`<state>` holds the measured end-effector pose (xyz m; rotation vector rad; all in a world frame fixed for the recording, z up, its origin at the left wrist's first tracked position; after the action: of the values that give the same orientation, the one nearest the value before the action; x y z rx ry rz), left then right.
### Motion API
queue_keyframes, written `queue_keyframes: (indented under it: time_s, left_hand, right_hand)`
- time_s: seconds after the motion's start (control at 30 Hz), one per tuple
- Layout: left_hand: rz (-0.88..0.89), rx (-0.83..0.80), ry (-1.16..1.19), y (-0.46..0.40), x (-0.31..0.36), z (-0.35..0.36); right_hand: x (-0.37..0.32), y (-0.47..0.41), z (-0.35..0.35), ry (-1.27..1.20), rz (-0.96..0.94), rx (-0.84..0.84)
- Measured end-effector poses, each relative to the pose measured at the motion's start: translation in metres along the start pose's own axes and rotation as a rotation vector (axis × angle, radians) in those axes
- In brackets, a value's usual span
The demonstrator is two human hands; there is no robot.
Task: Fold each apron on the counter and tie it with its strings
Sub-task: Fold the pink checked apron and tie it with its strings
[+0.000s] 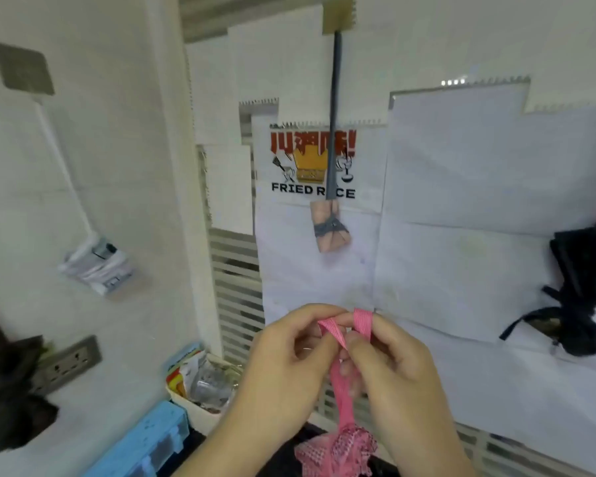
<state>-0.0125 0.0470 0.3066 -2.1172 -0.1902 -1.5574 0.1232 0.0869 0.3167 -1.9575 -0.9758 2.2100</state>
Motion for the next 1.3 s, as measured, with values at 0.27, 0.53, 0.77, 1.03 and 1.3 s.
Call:
queue_keyframes:
  time_s: [0.27, 0.53, 0.77, 1.03, 1.3]
  left_hand:
    - [-0.003, 0.263, -0.145, -0.007, 0.134, -0.1]
    - [-0.065, 0.41, -0.222, 0.027, 0.195, -0.19]
    - [-0.111, 0.743, -0.356, 0.056, 0.215, -0.28]
    - [-0.128, 1.018, -0.434, 0.067, 0.242, -0.395]
    - [-0.093, 1.2, -0.753, 0.04, 0.241, -0.496]
  right_hand:
    - [-0.108, -0.058, 0.072, -0.078, -0.054, -0.362]
    - [-0.144, -0.085, 0.16, 0.048, -0.295, -0.533]
    - [-0.183, -0.102, 0.251, -0.254, -0.212, -0.786]
    - [-0.236, -0.132, 0.376, -0.229, -0.362, -0.788]
    - [-0.255, -0.167, 0.491, -0.134, -0.514, -0.662]
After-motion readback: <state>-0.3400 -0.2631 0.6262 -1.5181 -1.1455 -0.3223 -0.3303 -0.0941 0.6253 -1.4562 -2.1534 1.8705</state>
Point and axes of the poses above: each hand's wrist, its own y-axis away from the middle knuckle, its own z-axis out of the palm, x = y × z, the point moved 1 cm from there along -y, towards the middle knuckle, and after that the axes turned 8 degrees about -z, right-handed, at the moved point
